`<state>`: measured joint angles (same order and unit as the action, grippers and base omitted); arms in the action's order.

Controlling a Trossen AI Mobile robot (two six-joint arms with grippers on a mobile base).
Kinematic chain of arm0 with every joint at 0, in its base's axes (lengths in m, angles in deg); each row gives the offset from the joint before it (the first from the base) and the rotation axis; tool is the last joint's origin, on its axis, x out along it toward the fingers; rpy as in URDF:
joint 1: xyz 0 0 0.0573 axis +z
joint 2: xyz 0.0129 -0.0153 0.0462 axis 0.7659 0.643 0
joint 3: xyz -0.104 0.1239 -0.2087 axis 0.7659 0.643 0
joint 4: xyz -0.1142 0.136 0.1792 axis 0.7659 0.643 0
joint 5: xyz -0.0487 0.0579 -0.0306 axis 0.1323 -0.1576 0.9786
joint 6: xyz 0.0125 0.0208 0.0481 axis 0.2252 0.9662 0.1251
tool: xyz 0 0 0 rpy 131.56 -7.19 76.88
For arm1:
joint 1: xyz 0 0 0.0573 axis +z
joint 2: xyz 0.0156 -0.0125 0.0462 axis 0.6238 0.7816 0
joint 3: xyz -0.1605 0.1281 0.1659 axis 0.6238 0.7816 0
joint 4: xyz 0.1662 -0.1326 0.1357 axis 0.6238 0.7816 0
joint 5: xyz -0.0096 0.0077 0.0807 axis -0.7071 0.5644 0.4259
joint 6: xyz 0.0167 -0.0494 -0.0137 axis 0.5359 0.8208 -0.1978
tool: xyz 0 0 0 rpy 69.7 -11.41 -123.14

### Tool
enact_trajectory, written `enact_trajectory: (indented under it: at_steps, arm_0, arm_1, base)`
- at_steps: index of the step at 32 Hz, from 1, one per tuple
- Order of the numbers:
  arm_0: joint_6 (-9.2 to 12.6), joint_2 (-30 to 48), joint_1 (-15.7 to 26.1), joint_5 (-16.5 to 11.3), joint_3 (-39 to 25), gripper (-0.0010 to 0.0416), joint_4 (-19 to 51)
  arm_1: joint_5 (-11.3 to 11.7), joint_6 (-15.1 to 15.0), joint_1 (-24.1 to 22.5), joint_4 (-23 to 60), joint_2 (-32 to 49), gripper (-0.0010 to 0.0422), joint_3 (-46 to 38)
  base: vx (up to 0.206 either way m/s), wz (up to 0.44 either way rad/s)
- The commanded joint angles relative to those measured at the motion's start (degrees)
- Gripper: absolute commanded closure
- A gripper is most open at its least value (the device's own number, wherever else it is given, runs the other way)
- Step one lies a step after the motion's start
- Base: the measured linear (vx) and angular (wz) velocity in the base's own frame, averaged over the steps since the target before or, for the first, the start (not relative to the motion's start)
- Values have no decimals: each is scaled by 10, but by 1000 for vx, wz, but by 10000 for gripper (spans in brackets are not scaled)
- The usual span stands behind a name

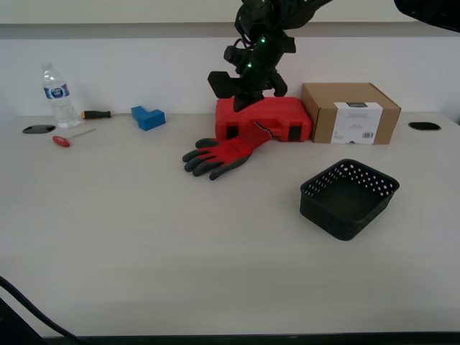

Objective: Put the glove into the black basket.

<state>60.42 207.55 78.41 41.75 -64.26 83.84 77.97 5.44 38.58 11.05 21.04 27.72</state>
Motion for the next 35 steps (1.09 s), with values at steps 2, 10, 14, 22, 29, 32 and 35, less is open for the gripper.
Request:
enact_trajectory:
  at_steps: [2, 10, 14, 22, 29, 32, 35]
  arm_0:
    - [5, 0, -5, 32, 17, 405, -3]
    - [51, 20, -31, 14, 35, 373, -16]
    - [61, 30, -30, 23, 35, 286, -45]
    - [22, 38, -34, 99, 30, 180, -92]
    - [15, 38, -46, 110, 38, 178, -97]
    - [9, 38, -52, 113, 38, 180, -104]
    - [9, 47, -56, 113, 37, 182, -102]
  arm_1:
    - [0, 0, 0, -3, 0, 412, 0]
    - [0, 0, 0, -1, 0, 412, -1]
    - [0, 0, 0, 0, 0, 412, 0]
    - [0, 0, 0, 1, 0, 412, 0]
    - [0, 0, 0, 1, 0, 412, 0]
    - [0, 0, 0, 1, 0, 412, 0]
    - [0, 0, 0, 2, 0, 412, 0]
  base:
    - [0, 0]
    - [0, 0]
    - [0, 0]
    - [0, 0]
    - [0, 0]
    - [0, 0]
    - [0, 0]
